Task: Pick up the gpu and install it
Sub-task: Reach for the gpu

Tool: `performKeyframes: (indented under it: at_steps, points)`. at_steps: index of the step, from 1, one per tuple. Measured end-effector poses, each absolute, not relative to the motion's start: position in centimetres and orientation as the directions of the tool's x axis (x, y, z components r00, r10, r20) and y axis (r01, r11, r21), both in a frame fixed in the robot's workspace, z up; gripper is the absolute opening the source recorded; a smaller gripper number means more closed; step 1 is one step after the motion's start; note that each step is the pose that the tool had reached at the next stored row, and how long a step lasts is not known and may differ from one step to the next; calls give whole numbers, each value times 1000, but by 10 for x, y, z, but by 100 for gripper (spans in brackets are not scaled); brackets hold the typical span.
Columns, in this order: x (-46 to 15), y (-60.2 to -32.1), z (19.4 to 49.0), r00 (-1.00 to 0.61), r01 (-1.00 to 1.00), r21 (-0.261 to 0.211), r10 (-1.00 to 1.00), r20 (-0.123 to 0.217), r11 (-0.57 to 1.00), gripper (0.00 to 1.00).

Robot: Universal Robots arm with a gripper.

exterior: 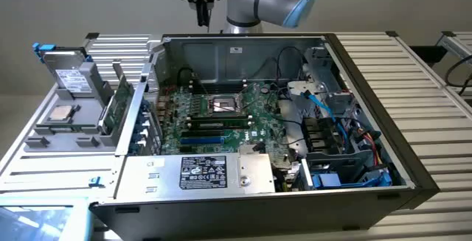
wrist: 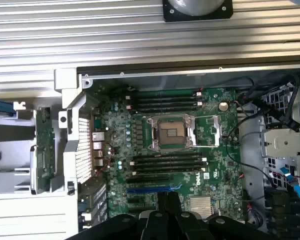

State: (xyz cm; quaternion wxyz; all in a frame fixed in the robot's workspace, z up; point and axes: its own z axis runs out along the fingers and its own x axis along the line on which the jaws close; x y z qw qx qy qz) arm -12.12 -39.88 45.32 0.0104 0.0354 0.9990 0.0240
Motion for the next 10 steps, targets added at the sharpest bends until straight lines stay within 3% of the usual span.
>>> performKeyframes:
  at_steps: [10]
  points:
    - [-138,-399,455,-997,70,52,71,-19,996,12]
